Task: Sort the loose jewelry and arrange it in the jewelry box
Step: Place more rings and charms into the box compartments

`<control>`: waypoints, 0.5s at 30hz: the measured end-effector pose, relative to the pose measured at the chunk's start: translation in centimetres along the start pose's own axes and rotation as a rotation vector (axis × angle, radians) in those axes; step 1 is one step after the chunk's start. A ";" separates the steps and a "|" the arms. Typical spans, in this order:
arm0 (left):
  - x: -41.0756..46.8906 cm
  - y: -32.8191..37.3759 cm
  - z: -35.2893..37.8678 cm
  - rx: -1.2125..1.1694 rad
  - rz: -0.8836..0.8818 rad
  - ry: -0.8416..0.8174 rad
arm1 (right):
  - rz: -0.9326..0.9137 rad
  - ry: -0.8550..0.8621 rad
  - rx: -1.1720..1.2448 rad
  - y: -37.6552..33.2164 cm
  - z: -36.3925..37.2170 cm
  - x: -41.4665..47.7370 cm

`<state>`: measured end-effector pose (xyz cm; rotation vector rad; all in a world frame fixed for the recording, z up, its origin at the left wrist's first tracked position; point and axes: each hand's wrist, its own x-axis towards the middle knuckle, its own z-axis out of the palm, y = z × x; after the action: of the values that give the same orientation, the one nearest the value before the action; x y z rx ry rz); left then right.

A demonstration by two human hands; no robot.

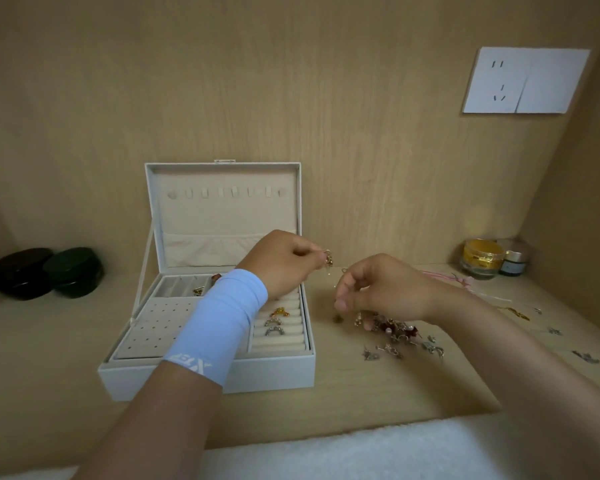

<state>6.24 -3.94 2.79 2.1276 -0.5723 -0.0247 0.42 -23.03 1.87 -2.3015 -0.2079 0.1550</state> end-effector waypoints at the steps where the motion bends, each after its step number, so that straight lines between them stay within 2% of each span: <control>1: -0.2 0.1 -0.6 -0.003 0.013 0.022 | 0.005 0.018 0.081 -0.4 -0.4 -0.1; 7: -2.0 -0.6 -5.3 0.018 0.024 0.082 | -0.082 0.075 0.312 -4.4 -1.3 0.7; 12: -4.0 -3.2 -10.0 0.044 -0.039 0.159 | -0.145 0.097 0.333 -8.5 0.4 3.4; 15: -4.7 -5.0 -11.1 0.140 -0.079 0.212 | -0.169 0.069 0.312 -10.4 2.3 5.3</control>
<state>6.50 9.05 4.50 2.2524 -0.3742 0.2001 4.21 -13.44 7.80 -1.9659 -0.3179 0.0190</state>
